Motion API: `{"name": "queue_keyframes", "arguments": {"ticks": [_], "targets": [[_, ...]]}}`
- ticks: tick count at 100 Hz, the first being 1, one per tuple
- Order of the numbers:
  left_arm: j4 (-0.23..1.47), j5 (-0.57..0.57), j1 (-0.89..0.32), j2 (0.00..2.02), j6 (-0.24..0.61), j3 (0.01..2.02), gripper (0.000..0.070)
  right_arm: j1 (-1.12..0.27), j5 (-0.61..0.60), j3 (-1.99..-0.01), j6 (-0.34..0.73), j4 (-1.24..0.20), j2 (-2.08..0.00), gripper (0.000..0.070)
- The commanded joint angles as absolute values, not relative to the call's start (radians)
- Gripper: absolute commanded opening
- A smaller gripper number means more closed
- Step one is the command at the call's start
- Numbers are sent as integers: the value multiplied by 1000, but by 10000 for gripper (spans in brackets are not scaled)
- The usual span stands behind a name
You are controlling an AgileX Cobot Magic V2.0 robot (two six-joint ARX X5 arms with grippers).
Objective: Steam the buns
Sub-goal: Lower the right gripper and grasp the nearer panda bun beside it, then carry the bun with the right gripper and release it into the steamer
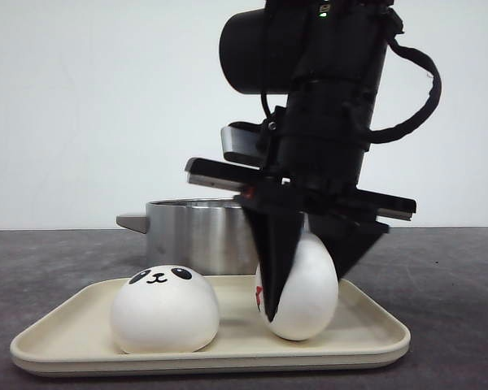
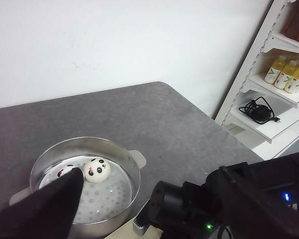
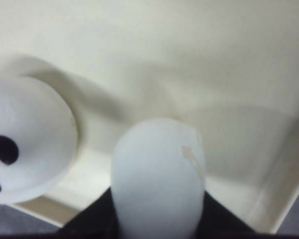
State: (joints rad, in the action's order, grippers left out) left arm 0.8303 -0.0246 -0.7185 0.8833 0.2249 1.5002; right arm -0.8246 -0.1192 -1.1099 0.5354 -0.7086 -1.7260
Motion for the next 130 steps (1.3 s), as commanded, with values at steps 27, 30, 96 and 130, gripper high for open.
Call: {"name": "queue_keyframes", "arguments": {"ticks": [27,30,96,130], "targets": [[825,-22,-728,889,224,1521,510,-860,-144,-1347,483,-727,-1563,16],[825,-22,-728,890,224,1521,509,-861,-127,-1388,469,-722,-1551,15],[823,-17,-728,902,210,1521,510,-572,-64,-1658,299,-654,-1905,13],[823,-17,-728,913,210,1521,510,-542,-130,-1658,299,-650,-2036,38]]}}
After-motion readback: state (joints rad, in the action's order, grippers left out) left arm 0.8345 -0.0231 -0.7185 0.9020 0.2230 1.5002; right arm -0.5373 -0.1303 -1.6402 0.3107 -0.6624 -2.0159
